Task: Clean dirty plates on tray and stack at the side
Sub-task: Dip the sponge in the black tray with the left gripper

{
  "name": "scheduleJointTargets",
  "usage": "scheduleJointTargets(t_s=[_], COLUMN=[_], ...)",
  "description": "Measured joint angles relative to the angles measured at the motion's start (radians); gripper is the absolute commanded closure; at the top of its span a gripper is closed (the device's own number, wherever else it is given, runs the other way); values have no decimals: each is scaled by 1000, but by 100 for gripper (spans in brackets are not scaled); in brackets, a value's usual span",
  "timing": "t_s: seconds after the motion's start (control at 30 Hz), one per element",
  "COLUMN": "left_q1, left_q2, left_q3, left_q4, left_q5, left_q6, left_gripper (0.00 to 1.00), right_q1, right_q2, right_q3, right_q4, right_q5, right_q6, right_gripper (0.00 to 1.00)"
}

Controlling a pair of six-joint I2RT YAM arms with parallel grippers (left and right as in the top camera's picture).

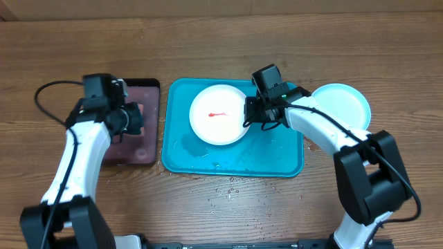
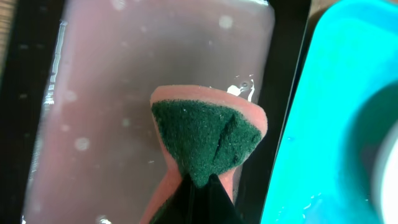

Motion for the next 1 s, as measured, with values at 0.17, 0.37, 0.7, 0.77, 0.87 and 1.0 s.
scheduleJointTargets(t_s=[0.17,0.37,0.7,0.77,0.87,1.0], left_q1=[51,59,59,62,75,116], left_q2=[-74,-97,-97,-97,-97,-97], left_q3=[-22,-37,-44,-44,-44,-44], left_q4=[54,72,152,163,167,167], left_q5=[80,132,222,255,312,389], left_q6=[8,15,77,98,136,172], left_gripper=[96,96,96,96,96,96], right_q1=[0,-1,-1,-1,0,-1], right_q2=[57,59,59,59,59,59], right_q3=[0,1,1,1,1,1], right_q4=[-8,-3,-3,-3,-3,-3], right_q5=[0,-2,-1,-1,-1,-1], right_q6=[-29,-56,-65,-66,-69,-70], right_gripper=[96,96,96,96,96,96])
